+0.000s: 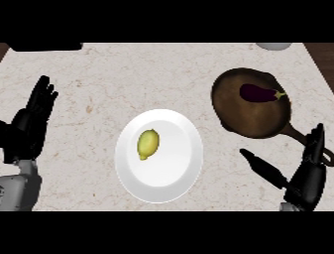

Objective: Pick the eggplant from the plate and place it in the pan

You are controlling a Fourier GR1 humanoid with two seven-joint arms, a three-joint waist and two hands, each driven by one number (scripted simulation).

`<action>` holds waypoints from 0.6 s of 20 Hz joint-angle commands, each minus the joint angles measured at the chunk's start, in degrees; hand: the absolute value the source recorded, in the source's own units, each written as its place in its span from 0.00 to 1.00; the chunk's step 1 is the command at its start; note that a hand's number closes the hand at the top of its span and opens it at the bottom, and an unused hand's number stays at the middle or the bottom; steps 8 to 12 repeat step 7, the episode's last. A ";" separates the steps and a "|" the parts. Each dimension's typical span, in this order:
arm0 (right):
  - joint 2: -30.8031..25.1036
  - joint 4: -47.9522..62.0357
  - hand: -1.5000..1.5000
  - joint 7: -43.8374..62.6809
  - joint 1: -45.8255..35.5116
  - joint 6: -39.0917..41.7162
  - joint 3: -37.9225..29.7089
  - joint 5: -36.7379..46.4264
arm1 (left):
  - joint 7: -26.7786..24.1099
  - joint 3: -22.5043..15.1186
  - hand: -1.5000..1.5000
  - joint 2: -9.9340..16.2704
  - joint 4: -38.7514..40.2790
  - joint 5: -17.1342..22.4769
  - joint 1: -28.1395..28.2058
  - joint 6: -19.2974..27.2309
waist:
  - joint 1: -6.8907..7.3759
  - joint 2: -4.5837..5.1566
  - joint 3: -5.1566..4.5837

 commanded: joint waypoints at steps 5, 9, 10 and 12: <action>-0.08 -23.90 0.00 11.56 21.16 -2.38 13.57 12.78 | -0.87 -3.40 0.50 -2.98 -2.59 -1.82 1.23 0.59 | 1.84 0.76 0.12; 0.29 -25.49 0.00 16.59 21.75 -3.81 16.44 17.76 | -1.18 -0.71 0.50 -1.37 3.05 -0.50 -2.91 -0.55 | 1.85 0.90 0.12; 0.29 -25.49 0.00 16.59 21.75 -3.81 16.44 17.76 | -1.18 -0.71 0.50 -1.37 3.05 -0.50 -2.91 -0.55 | 1.85 0.90 0.12; 0.29 -25.49 0.00 16.59 21.75 -3.81 16.44 17.76 | -1.18 -0.71 0.50 -1.37 3.05 -0.50 -2.91 -0.55 | 1.85 0.90 0.12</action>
